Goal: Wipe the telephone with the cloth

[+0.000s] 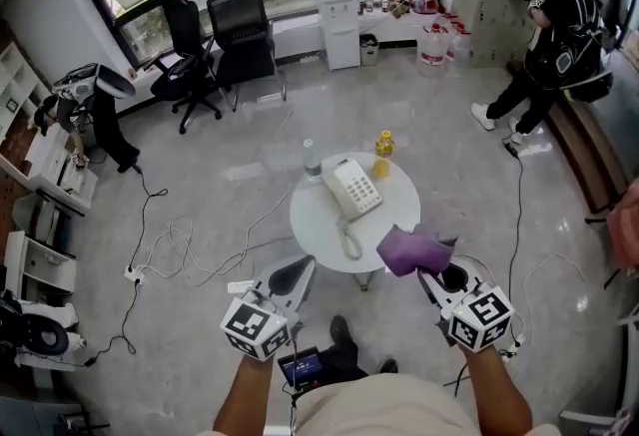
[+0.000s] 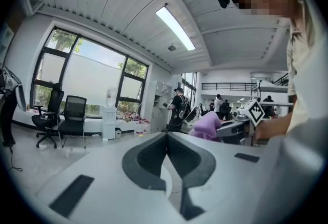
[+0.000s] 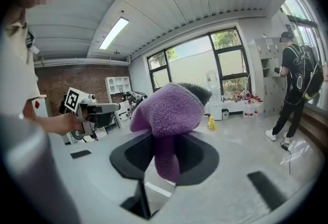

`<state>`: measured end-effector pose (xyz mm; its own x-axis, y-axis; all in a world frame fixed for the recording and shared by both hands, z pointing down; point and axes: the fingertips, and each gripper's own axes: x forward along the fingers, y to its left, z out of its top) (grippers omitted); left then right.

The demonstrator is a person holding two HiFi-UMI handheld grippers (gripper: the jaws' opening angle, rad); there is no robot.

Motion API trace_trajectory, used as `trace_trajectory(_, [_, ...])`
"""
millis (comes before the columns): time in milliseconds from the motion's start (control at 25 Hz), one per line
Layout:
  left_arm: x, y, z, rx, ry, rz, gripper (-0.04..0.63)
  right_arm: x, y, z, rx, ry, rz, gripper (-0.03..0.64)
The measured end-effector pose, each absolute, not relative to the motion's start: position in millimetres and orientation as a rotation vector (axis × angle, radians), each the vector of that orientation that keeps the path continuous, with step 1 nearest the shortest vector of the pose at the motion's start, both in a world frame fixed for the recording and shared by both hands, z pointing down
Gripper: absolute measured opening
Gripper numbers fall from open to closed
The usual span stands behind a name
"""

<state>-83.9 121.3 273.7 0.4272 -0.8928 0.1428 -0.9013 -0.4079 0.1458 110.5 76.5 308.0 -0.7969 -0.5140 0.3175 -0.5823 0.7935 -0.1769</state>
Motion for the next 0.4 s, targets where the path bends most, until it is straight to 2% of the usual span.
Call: trace_trajectory(400, [-51, 189, 255, 2.474, -1.605, 0.026, 0.009, 158, 140, 278, 0.832, -2.743, 0.34, 0.097])
